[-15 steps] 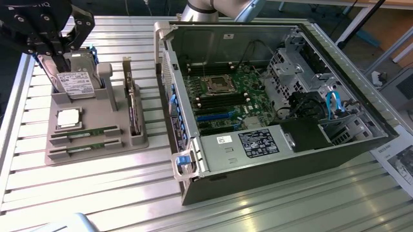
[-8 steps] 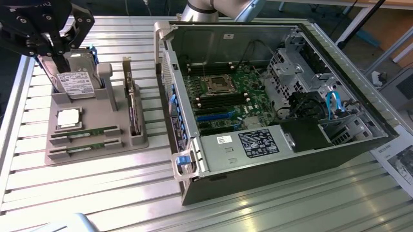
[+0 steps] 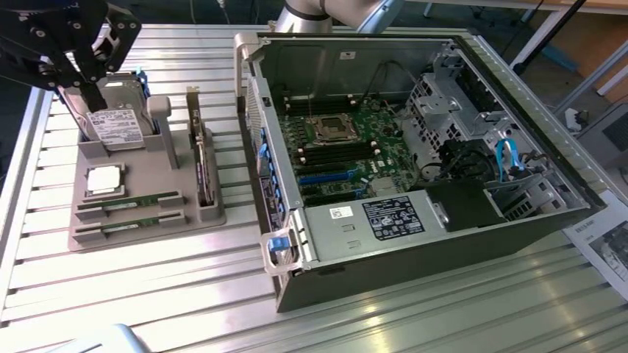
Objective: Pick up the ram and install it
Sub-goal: 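Pick up the ram and move it above insertion slot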
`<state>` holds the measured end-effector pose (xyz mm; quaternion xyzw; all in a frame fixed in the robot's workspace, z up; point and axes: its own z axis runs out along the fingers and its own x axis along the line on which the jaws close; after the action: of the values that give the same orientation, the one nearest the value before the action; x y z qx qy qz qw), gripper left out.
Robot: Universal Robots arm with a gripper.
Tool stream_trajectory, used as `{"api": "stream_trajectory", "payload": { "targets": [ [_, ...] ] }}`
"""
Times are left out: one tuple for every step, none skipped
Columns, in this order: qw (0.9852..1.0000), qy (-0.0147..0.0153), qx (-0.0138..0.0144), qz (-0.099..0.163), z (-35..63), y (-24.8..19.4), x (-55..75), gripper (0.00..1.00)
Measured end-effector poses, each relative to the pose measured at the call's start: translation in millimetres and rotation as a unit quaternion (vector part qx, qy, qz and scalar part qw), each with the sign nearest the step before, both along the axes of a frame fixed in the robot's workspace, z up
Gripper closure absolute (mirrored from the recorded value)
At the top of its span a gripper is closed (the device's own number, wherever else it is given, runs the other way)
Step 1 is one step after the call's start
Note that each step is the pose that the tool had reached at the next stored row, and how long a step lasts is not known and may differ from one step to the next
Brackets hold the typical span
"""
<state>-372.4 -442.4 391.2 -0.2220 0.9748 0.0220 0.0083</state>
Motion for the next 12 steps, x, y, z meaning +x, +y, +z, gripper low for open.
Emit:
{"api": "stream_trajectory", "payload": {
  "targets": [
    [0.9999, 0.0000, 0.0000, 0.011, -0.1, 0.0, 0.0, 0.90],
    [0.9998, 0.0000, 0.0000, 0.021, -0.2, 0.0, 0.0, 0.90],
    [0.9996, 0.0000, 0.0000, 0.030, -0.3, 0.0, 0.0, 0.90],
    [0.9992, 0.0000, 0.0000, 0.040, -0.4, 0.0, 0.0, 0.90],
    [0.9988, 0.0000, 0.0000, 0.050, -0.5, 0.0, 0.0, 0.90],
    [0.9983, 0.0000, 0.0000, 0.059, -0.6, 0.0, 0.0, 0.90],
    [0.9963, 0.0000, 0.0000, 0.086, -0.9, 0.0, 0.0, 0.90],
    [0.9951, 0.0000, 0.0000, 0.099, -1.0, 0.0, 0.0, 0.90],
    [0.9932, 0.0000, 0.0000, 0.116, -1.2, 0.0, 0.0, 0.90],
    [0.9920, 0.0000, 0.0000, 0.126, -1.3, 0.0, 0.0, 0.90],
    [0.9909, 0.0000, 0.0000, 0.135, -1.4, 0.0, 0.0, 0.90],
    [0.9889, 0.0000, 0.0000, 0.148, -1.5, 0.0, 0.0, 0.90]
  ]
}}
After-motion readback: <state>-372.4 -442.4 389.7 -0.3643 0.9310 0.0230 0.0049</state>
